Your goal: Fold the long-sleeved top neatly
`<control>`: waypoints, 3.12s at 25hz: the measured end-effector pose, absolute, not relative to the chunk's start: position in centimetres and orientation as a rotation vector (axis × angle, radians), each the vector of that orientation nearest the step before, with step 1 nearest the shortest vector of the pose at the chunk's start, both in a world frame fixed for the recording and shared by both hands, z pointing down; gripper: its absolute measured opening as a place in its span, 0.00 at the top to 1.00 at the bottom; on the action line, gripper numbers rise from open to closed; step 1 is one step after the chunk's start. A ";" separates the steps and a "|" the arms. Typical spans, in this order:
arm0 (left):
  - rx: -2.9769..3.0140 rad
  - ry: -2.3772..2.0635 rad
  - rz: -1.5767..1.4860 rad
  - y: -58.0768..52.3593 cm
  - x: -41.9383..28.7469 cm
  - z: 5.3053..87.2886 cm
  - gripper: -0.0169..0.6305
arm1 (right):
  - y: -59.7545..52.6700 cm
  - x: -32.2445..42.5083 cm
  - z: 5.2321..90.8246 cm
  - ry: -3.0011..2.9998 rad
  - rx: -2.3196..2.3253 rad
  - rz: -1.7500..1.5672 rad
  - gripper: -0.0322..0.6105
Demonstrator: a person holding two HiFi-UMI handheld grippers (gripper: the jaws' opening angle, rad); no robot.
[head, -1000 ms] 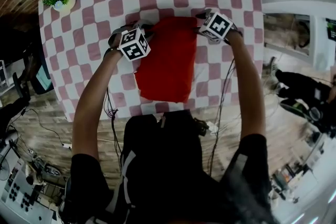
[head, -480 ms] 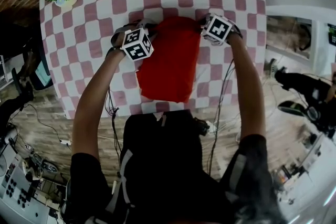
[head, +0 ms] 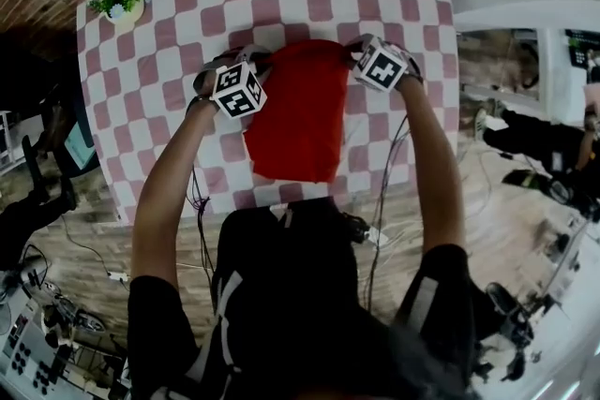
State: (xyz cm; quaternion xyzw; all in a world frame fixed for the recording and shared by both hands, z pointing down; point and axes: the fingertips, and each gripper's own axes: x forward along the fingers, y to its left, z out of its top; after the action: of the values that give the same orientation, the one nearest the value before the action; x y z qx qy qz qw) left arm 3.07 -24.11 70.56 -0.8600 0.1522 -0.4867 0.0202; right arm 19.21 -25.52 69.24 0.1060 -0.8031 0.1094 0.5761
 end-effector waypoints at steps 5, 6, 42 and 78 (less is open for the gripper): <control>-2.612 0.519 -1.407 -22.8 2.4 67.6 0.85 | -24.6 19.2 65.6 -1.898 0.385 0.108 0.83; -2.607 0.527 -1.385 -22.4 2.3 67.0 0.85 | -24.0 19.1 64.9 -1.905 0.405 0.097 0.83; -2.270 0.324 -1.295 0.1 2.1 64.4 0.85 | 2.9 18.4 63.7 -1.976 0.567 -0.070 0.83; -2.547 0.226 -1.408 6.5 3.0 67.6 0.70 | 9.6 18.4 69.9 -1.988 0.486 0.098 0.73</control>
State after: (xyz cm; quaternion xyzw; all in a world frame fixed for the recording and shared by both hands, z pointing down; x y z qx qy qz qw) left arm 3.00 6.55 67.64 -0.8671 0.0769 -0.4794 0.1113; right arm 18.35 9.58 69.85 0.2025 -0.8289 0.0411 0.5198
